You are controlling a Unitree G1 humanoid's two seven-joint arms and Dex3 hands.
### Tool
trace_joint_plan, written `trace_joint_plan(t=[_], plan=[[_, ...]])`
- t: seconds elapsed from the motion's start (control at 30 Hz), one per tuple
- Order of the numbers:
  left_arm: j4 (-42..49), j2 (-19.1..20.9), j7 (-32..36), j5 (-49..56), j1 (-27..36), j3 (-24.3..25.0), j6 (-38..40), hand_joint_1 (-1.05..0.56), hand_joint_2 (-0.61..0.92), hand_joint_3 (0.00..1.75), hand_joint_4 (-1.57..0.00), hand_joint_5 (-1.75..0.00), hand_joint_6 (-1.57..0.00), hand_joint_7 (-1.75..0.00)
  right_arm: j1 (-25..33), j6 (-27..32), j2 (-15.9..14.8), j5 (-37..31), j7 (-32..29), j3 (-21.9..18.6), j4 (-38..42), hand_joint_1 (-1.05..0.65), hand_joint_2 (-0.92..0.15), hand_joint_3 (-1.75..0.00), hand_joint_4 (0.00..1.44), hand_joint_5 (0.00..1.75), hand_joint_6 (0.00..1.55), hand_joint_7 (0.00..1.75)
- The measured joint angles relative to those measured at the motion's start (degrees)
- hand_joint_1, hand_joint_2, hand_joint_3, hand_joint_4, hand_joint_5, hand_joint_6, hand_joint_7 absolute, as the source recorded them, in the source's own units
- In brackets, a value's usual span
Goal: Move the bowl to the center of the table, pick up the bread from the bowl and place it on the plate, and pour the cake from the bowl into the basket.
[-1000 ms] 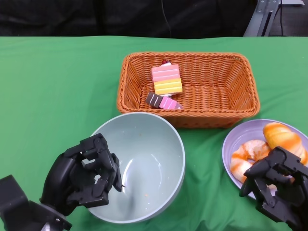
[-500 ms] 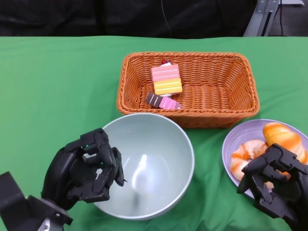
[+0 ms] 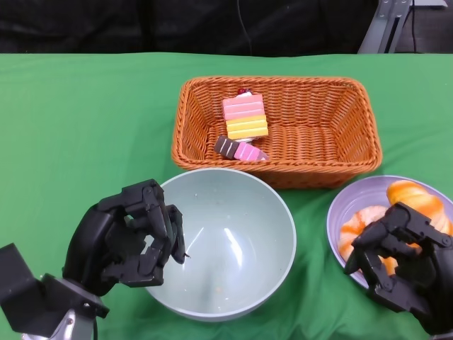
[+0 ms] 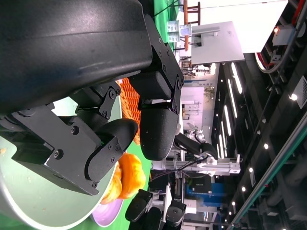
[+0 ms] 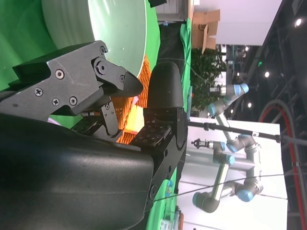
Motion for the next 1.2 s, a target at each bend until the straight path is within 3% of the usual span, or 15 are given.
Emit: trace_joint_plan(t=[0.17,0.37,0.5,0.67,1.2], plan=[[-0.88,0.71,-0.72,2.58,-0.13,-1.35,-0.04,0.0,0.51,1.32,-0.75,-1.74,-0.79,-1.49,-0.16,-0.3,-0.11,-2.67,0.09,1.71,-1.98,-0.03,-0.63,-0.92,0.75,1.52,0.71,1.26],[-1.7,0.82,-1.06,3.44,-0.17,-1.96,-0.48,0.0,0.52,1.29,-0.75,-1.75,-0.79,-1.49,-0.11,-0.86,-0.14,-3.18,0.4,2.95,-3.66,-0.03,-0.61,-0.96,0.75,1.52,0.71,1.26],[-7.82,1.28,-0.94,4.19,0.45,-3.79,1.65,-0.02,0.44,1.4,-0.78,-1.7,-0.81,-1.47,0.87,-0.17,-0.42,-5.71,-0.35,4.39,-8.01,-0.1,-0.57,-0.96,0.79,1.53,0.74,1.26],[-10.71,1.36,-0.91,4.42,1.04,-4.88,3.21,-0.02,0.43,1.41,-0.79,-1.71,-0.79,-1.48,1.9,0.99,-0.55,-7.27,-1.21,5.64,-10.96,-0.1,-0.52,-1.06,0.78,1.54,0.72,1.28],[-10.28,1.37,-0.9,5.01,1.46,-5.01,3.22,-0.03,0.44,1.43,-0.77,-1.74,-0.77,-1.49,1.63,1.8,-1.36,-7.13,-1.45,5.85,-10.95,-0.09,-0.52,-1.08,0.76,1.56,0.68,1.32]])
